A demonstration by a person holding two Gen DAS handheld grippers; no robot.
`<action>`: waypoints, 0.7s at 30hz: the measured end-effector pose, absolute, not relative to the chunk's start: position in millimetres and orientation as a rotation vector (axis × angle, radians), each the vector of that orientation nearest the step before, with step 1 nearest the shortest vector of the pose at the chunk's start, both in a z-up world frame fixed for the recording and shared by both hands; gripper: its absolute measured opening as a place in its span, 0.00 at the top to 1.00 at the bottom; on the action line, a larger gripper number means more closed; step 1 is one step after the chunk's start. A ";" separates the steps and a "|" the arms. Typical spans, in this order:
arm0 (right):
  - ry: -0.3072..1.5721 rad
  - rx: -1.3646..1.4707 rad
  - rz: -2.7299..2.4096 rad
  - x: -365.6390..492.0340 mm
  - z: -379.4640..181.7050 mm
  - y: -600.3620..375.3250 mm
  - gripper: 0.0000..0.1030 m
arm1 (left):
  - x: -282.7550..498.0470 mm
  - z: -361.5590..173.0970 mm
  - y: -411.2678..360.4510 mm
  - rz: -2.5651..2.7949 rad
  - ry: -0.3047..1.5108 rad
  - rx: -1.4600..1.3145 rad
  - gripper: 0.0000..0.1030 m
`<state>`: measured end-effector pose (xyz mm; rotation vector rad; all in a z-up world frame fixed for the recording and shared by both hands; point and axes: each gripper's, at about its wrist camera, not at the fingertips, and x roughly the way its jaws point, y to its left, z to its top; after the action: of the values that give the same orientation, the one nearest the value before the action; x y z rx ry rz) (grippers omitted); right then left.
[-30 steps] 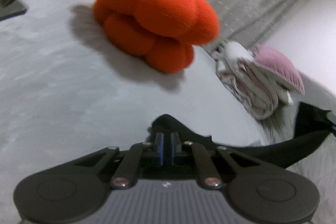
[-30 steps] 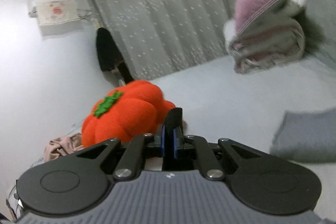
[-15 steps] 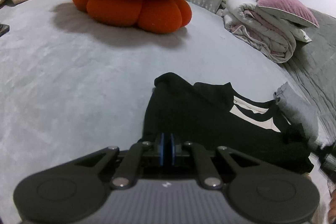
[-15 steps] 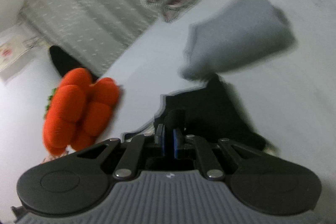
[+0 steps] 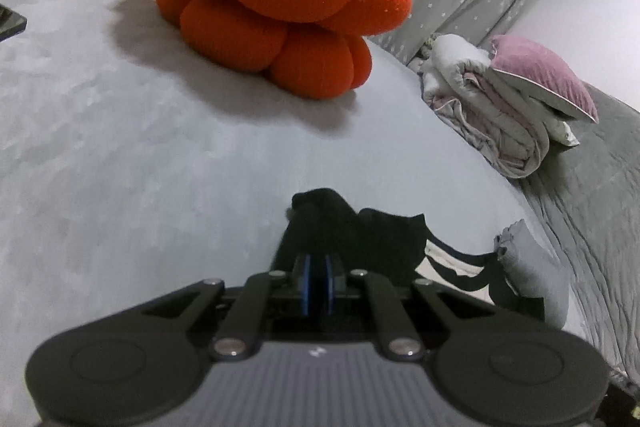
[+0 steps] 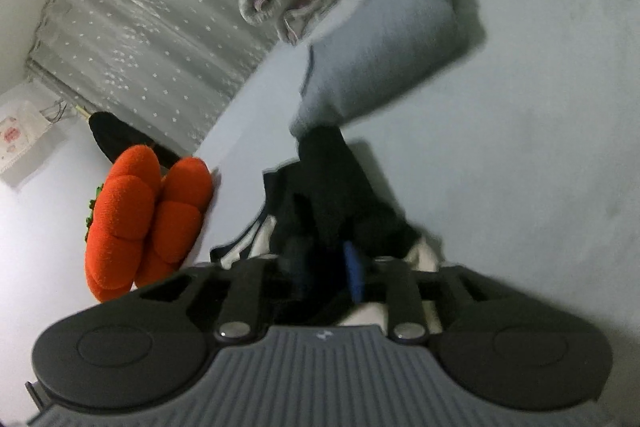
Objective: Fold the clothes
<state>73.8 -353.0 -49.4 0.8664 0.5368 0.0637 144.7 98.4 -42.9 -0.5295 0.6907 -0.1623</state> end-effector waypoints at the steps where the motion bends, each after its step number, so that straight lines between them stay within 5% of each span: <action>1: 0.516 0.850 0.064 73.1 -43.1 -353.7 0.52 | 144.7 -42.4 97.5 -0.163 0.685 -0.528 0.93; 12: 0.557 0.493 0.097 124.4 -33.8 -314.3 0.49 | 145.8 -42.8 87.3 -0.192 0.671 -0.491 0.93; 14: 0.577 0.397 0.078 132.1 -37.8 -301.8 0.61 | 146.1 -43.0 87.0 -0.195 0.668 -0.490 0.93; 15: 0.586 0.349 0.068 135.9 -39.8 -295.6 0.92 | 145.2 -42.5 87.7 -0.197 0.658 -0.492 0.93; 21: 0.451 0.122 -0.046 111.1 -21.6 -271.9 0.95 | 140.8 -35.6 86.4 -0.235 0.575 -0.498 0.93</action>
<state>111.1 -271.9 -21.6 0.1225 0.4514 -0.0456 140.8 86.4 -35.6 -0.4980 0.5752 -0.2349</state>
